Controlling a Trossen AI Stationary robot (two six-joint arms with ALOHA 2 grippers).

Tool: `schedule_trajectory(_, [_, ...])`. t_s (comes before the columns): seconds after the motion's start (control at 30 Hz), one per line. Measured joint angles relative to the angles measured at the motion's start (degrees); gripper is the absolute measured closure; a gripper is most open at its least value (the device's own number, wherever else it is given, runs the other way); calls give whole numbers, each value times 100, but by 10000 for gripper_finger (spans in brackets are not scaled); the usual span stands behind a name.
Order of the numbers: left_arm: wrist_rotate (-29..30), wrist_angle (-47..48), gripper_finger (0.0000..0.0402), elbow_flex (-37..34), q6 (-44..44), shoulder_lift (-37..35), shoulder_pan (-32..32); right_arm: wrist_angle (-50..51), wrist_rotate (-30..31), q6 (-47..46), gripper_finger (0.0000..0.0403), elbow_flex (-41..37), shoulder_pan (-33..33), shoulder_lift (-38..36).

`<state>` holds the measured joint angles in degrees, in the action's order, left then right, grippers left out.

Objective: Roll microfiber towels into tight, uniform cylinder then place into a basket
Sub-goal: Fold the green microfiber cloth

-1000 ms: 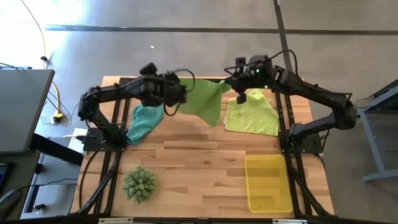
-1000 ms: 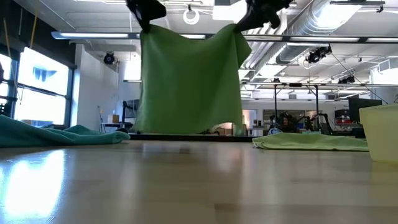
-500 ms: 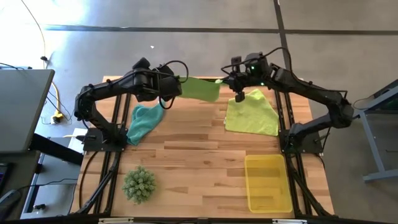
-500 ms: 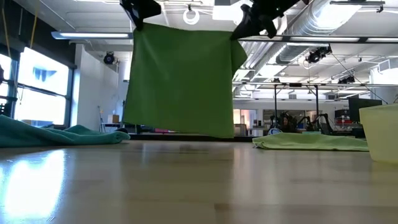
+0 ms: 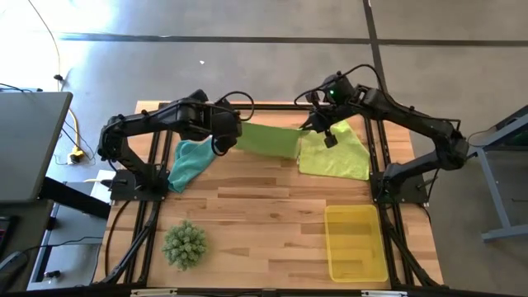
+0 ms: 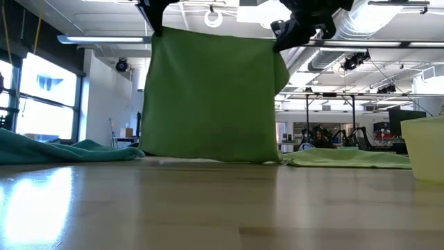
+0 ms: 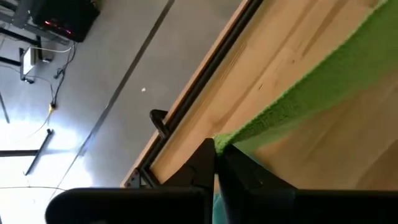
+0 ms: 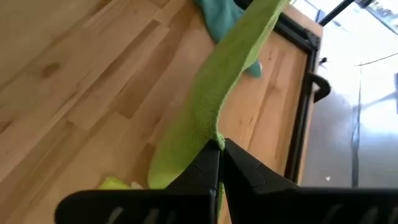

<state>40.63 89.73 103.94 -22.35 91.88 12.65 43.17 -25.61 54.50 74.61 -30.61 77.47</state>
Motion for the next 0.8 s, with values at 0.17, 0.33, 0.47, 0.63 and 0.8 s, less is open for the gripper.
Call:
schedule_trajectory(0.17, [68,4,399,-4,46,-28,167,-286,5,91,402,0,-96,55])
schedule_trajectory(0.33, [328,0,399,-4,46,-68,532,-903,65,8,402,0,-180,189])
schedule_trajectory(0.47, [898,-2,399,-4,-51,-76,736,-1256,882,8,402,4,-185,327])
schedule_trajectory(0.63, [1122,-4,399,-4,-249,-104,772,-1117,866,-151,402,388,-180,453])
schedule_trajectory(0.8, [1122,-2,399,-4,-214,-122,637,-347,-251,-405,402,1204,-271,685])
